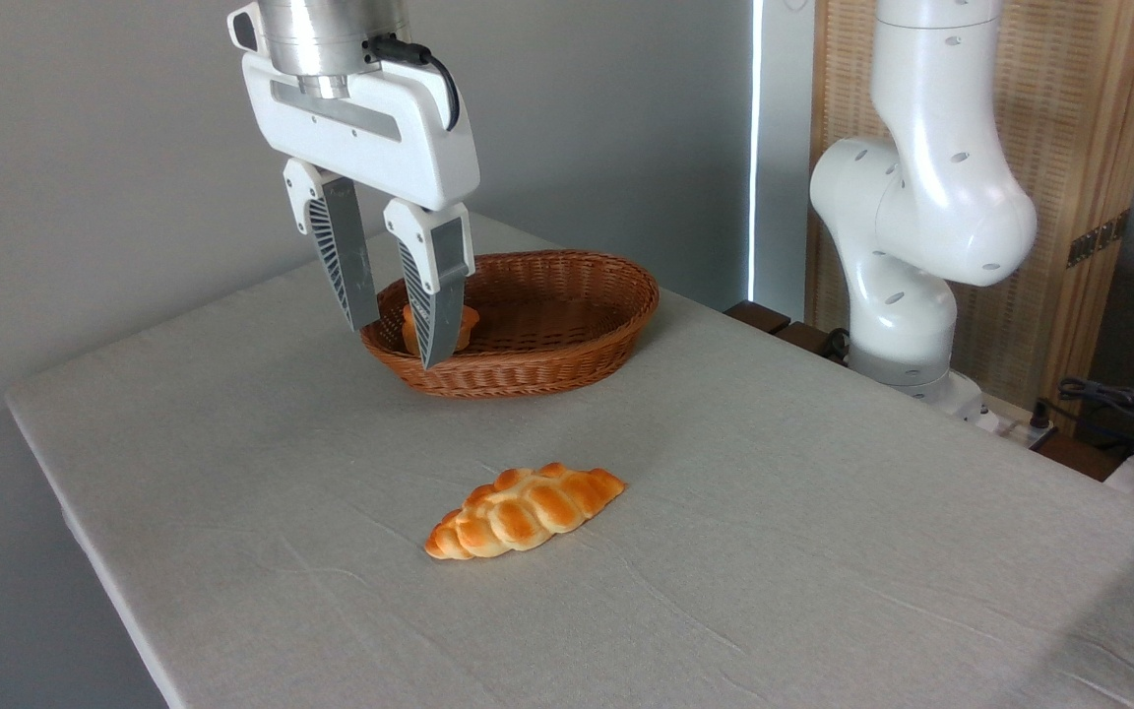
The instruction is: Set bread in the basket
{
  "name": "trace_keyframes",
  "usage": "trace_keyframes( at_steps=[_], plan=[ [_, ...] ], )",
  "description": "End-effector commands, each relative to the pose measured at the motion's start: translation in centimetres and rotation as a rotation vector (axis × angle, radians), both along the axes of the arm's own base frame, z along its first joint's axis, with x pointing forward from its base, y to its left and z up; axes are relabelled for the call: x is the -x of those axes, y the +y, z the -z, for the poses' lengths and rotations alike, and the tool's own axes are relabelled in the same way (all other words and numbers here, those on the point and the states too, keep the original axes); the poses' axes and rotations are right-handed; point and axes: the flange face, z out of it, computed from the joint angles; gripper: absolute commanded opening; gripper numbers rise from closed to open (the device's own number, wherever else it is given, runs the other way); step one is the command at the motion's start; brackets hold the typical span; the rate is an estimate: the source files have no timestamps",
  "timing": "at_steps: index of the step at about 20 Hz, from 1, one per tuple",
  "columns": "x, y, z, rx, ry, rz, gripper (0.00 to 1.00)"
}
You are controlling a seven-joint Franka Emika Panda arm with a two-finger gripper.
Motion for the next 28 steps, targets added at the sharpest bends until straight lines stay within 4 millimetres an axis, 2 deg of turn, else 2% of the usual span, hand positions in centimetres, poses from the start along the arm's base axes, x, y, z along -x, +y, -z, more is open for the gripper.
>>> trace_keyframes(
  at_steps=[1,3,4,9,18,21,28],
  plan=[
    [0.5,0.4,-0.3,-0.008,-0.017,-0.020,1.00],
    [0.5,0.4,-0.3,-0.008,-0.018,-0.017,1.00],
    [0.5,1.2,-0.3,-0.007,-0.017,-0.029,1.00],
    [0.6,0.7,-0.1,-0.009,-0.007,-0.018,1.00],
    [0.4,1.1,-0.1,-0.011,-0.004,-0.020,1.00],
    [0.7,1.2,0.1,-0.018,0.023,0.065,1.00],
    [0.7,1.5,0.0,-0.018,0.021,0.067,1.00]
  ],
)
